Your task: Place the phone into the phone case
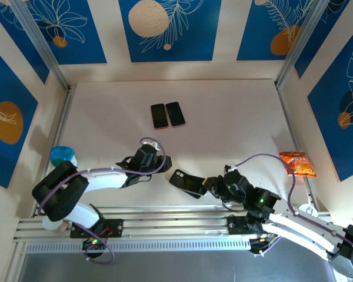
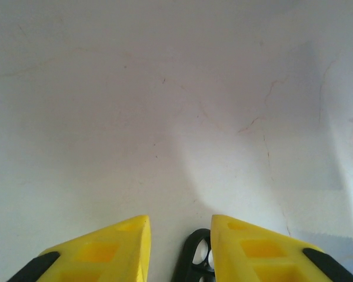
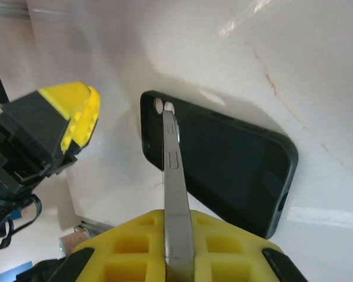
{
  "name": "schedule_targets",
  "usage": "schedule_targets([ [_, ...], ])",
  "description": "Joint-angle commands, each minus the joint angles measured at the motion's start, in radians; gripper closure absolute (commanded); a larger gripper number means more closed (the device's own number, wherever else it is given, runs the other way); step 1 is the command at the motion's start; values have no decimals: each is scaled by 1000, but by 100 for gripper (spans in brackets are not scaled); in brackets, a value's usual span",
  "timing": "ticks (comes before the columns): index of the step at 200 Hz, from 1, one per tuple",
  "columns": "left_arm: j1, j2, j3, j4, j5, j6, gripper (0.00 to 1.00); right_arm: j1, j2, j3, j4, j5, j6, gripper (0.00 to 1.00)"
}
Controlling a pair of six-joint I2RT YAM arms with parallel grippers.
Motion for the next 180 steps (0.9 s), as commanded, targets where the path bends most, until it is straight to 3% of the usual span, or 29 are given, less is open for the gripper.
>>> schedule_targets([
  [1, -5, 26, -17, 46, 48, -13, 67, -42, 5, -9, 41, 1, 27, 100],
  [80, -17, 103, -16, 108, 107, -44, 69, -110, 181, 19, 114, -98, 2, 100],
  [126, -33, 146, -41, 172, 123, -89, 70, -178, 392, 108, 174, -196, -104, 100],
  [180, -35, 90, -125, 215, 95, -143, 70, -287, 578, 207, 214, -348, -254, 100],
])
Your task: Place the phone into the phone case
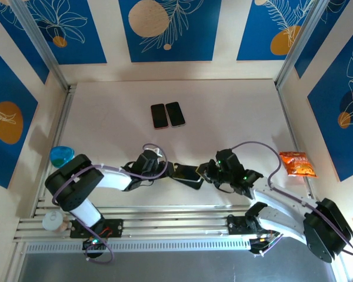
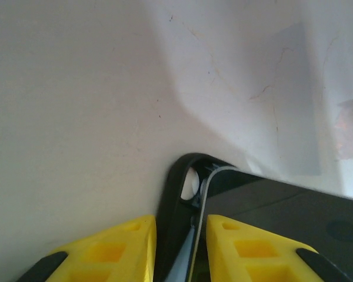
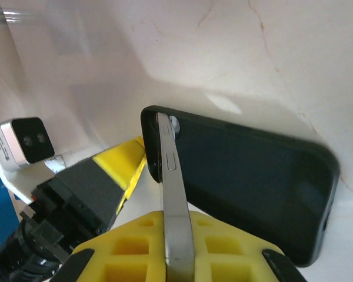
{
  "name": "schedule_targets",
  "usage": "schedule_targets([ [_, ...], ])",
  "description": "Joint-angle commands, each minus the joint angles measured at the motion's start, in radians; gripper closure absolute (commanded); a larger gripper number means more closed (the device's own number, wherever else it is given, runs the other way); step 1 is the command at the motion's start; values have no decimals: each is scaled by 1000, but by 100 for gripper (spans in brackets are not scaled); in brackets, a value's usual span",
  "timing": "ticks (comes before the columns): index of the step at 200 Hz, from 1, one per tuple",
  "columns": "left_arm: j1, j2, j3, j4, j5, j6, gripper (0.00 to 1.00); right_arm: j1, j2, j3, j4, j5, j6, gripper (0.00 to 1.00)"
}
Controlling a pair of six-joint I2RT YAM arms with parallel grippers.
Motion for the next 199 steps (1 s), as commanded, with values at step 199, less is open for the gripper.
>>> schedule_targets([
  [199, -12, -68, 8, -105, -152, -36, 71, -62, 342, 205, -94, -196, -456, 100],
])
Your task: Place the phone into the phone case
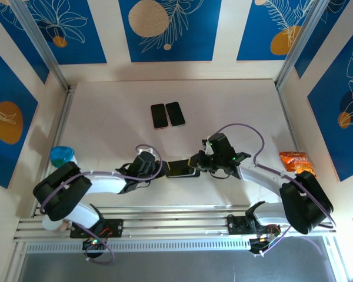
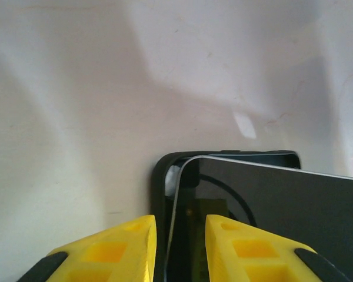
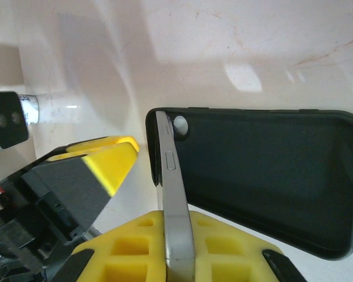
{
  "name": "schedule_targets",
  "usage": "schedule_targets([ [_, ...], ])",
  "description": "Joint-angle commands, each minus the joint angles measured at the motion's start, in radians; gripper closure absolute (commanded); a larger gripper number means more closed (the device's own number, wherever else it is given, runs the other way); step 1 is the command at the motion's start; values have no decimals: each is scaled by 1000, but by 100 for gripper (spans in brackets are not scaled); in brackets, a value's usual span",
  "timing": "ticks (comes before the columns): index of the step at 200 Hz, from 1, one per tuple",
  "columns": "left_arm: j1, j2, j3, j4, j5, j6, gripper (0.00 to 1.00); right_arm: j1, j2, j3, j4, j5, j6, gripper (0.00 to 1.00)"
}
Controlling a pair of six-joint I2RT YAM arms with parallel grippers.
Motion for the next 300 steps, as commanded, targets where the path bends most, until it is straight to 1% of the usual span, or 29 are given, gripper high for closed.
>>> schedule_targets([
  [1, -3, 41, 32, 15, -12, 10, 71, 5, 44, -2, -84, -2, -47, 100],
  [47, -3, 108, 66, 58, -11, 14, 72, 5, 83, 11, -79, -15, -64, 100],
  [72, -3, 107, 79, 61, -37, 15, 72, 5, 109, 22, -83, -27, -82, 100],
  [95, -2, 107, 102, 31, -60, 26, 72, 5, 128, 34, -97, -31, -106, 100],
  [136, -1, 124, 119, 36, -71, 28, 73, -9, 172, 63, -114, -61, -137, 100],
  [180, 3, 63, 79, 30, -134, 9, 73, -40, 177, 73, -127, -95, -147, 100],
  [226, 5, -36, 70, -59, -175, 18, 73, -64, 174, 87, -144, -109, -156, 100],
  [251, 5, -21, 82, -84, -165, 14, 73, -65, 189, 96, -142, -117, -162, 100],
  [300, 12, 41, 83, -69, -168, -17, 74, -66, 203, 111, -149, -125, -169, 100],
])
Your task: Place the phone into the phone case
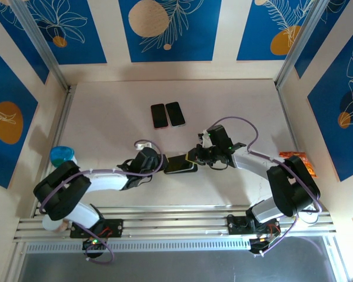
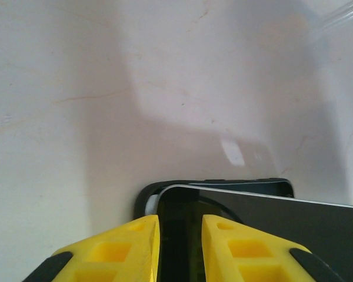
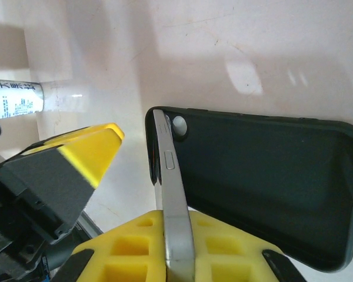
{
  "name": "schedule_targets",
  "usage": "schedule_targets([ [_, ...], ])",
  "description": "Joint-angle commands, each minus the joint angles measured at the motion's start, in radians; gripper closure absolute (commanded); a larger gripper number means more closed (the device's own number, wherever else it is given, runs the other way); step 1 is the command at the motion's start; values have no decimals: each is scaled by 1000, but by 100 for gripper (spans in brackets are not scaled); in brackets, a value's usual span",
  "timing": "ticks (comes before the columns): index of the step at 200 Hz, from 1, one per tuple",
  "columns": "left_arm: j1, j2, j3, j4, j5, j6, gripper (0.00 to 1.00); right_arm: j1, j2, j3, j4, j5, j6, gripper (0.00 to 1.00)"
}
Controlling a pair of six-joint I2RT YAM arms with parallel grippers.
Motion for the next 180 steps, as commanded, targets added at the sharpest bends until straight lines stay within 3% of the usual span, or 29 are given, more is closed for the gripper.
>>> schedule_targets([
  [1, 8, 40, 9, -10, -17, -13, 74, 9, 37, -6, -138, 3, -39, 100],
  [180, 21, 213, 123, 106, 61, 2, 74, -4, 128, 56, -167, -26, -63, 100],
])
